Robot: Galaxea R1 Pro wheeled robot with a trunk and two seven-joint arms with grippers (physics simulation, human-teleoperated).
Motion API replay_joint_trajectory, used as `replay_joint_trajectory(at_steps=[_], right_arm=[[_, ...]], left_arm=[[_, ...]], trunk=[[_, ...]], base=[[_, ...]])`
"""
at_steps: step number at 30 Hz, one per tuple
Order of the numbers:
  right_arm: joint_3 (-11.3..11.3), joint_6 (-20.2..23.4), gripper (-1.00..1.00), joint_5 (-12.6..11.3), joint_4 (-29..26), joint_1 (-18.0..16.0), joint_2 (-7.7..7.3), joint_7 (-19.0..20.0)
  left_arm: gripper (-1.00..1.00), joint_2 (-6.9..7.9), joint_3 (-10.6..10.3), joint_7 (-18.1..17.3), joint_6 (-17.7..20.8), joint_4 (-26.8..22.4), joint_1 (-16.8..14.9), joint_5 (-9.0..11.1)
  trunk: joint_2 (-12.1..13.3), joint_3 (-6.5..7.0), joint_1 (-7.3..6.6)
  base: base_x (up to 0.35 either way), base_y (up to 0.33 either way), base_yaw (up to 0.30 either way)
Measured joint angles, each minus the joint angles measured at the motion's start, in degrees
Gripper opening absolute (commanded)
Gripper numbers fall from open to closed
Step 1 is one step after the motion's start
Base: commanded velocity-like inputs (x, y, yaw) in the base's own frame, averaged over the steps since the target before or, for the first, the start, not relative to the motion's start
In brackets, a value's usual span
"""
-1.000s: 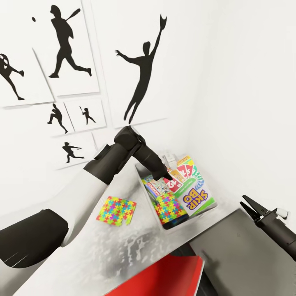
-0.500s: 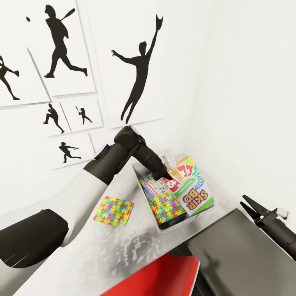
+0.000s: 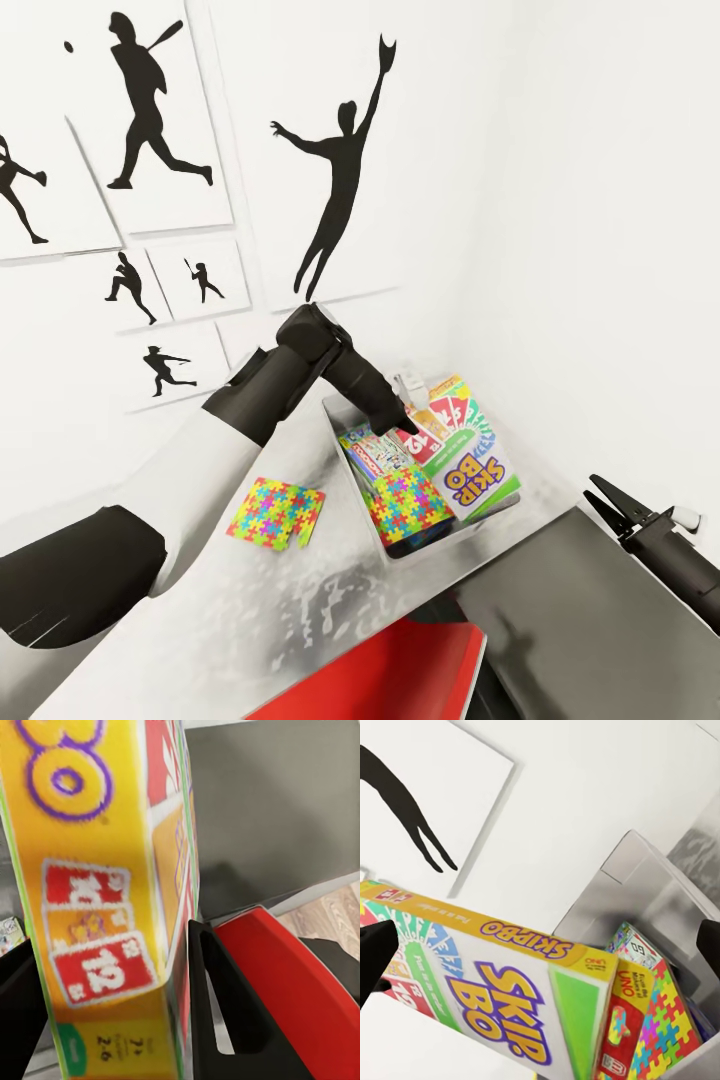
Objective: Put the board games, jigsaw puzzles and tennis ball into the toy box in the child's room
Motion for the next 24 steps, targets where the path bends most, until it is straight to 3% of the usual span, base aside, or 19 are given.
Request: replay_joint_trajectory(at_steps=[7, 11, 17, 24], right_arm=[[0.0, 0.0, 1.00, 0.1, 0.0, 0.0, 0.00, 0.0], [-0.1, 0.4, 1.00, 0.3, 0.4, 0.0, 0.74, 0.1], [-0.1, 0.4, 1.00, 0.2, 0.4, 0.0, 0.20, 0.2], [-0.1, 0.4, 1.00, 0.1, 0.4, 0.0, -0.01, 0.2]], left_arm=[[-1.00, 0.00, 0.1, 0.2, -0.2, 2.2, -0.7, -0.1], [-1.00, 0.00, -1.2, 1.1, 0.7, 1.6, -2.0, -0.3], [-1.00, 0.00, 0.7, -0.1, 0.5, 1.7, -2.4, 0.0], [-1.00, 0.00, 0.8, -0.1, 0.4, 1.7, -2.4, 0.0]], trunk=[[0.0, 0.00, 0.00], [0.0, 0.00, 0.00], [0.0, 0.00, 0.00], [0.0, 0.00, 0.00]], base=[[0.000, 0.000, 0.000], [0.000, 0.000, 0.000], [0.000, 0.000, 0.000], [0.000, 0.000, 0.000]])
